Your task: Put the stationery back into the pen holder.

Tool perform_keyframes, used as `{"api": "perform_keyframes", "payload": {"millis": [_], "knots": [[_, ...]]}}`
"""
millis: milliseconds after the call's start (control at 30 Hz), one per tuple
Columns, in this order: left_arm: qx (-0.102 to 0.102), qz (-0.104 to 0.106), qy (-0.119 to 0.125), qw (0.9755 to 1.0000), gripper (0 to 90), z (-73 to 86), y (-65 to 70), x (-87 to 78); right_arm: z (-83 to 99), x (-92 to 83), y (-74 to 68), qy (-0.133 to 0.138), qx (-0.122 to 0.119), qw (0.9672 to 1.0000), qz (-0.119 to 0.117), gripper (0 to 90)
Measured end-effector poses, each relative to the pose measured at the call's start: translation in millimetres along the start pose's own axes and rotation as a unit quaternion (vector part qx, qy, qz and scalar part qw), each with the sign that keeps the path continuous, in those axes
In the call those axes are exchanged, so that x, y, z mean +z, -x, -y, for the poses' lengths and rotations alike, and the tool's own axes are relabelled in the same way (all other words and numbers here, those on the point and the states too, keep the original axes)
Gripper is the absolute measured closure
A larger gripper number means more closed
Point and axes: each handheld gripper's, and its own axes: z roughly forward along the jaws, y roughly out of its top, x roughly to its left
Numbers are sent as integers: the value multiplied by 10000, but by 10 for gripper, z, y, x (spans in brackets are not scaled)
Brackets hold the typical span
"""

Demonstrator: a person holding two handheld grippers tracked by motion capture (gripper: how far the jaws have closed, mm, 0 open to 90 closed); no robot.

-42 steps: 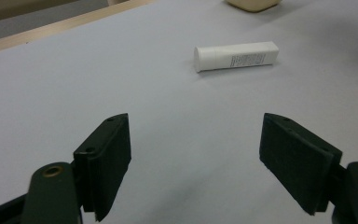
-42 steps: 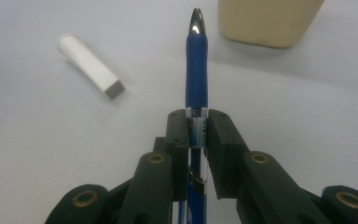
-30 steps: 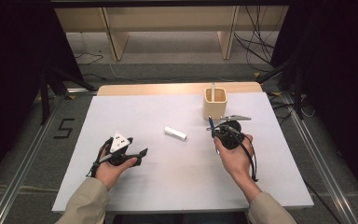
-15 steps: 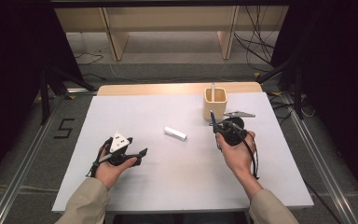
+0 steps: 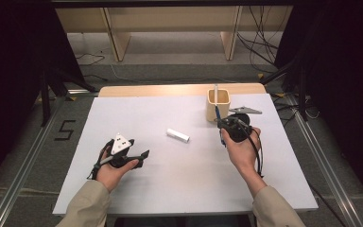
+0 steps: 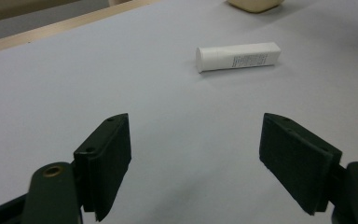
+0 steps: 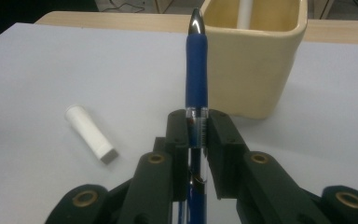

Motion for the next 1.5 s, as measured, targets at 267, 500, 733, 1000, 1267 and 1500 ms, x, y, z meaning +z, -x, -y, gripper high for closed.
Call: {"api": "perform_keyframes", "payload": {"millis": [267,500,733,1000,1267,1500], "knots": [[5,5,1,10000,249,0,1,-2,-124,12,49,170,-33,9998,77,796],[0,2,4,10000,249,-1,0,-2,-205,44,131,232,46,9997,107,796],[-8,-1,3,10000,249,1,-5,0,-282,99,194,319,58,9994,98,795],[6,-2,-7,10000,249,1,-12,-1,-380,164,260,411,71,9991,115,795],[-16,2,2,10000,249,2,-7,1,-539,181,293,613,35,9981,72,795],[-10,3,-6,10000,249,2,-13,1,-641,231,313,708,30,9974,128,795]]}}
